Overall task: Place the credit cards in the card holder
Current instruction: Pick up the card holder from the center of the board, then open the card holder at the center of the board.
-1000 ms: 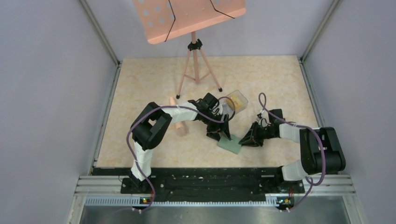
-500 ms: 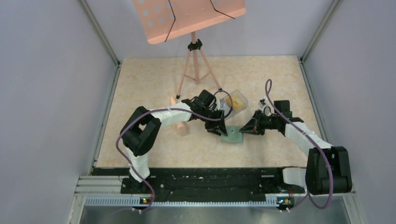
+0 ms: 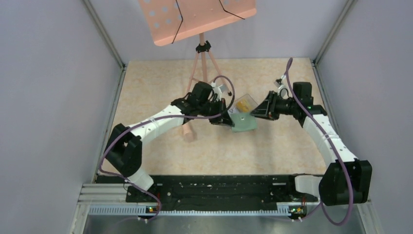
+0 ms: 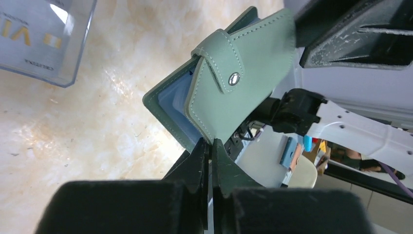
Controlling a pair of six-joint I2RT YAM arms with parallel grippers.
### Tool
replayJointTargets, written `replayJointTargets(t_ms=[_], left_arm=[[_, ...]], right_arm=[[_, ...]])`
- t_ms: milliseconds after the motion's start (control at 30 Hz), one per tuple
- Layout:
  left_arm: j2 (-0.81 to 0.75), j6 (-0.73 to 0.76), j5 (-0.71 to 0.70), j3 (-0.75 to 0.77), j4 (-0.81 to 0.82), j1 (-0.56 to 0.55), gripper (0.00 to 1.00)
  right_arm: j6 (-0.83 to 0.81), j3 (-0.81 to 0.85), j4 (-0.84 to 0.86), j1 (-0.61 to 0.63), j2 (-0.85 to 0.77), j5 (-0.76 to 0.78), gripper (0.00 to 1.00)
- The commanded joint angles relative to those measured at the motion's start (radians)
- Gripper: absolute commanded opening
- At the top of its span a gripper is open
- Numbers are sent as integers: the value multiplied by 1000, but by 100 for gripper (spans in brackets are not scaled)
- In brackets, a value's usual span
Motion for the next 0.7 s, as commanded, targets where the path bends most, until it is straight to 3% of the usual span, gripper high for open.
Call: replayJointTargets(t_ms=[0, 100, 267, 433, 667], left_arm=[[-98, 33, -10, 47, 7, 46, 0], [-132, 97, -21, 70, -71, 83, 0], [-139, 343, -39, 203, -360, 100, 0], [-114, 519, 69, 303, -560, 101, 0], [-83, 555, 327, 374, -626, 96, 0]], right_arm=[[-69, 144, -77, 1, 49, 15, 37], [-124, 195, -135, 0, 73, 33, 51], [-197, 253, -157, 0, 94, -12, 71], [-255, 295, -152, 22, 152, -120, 74], [-325, 300, -144, 181, 242, -200, 74]])
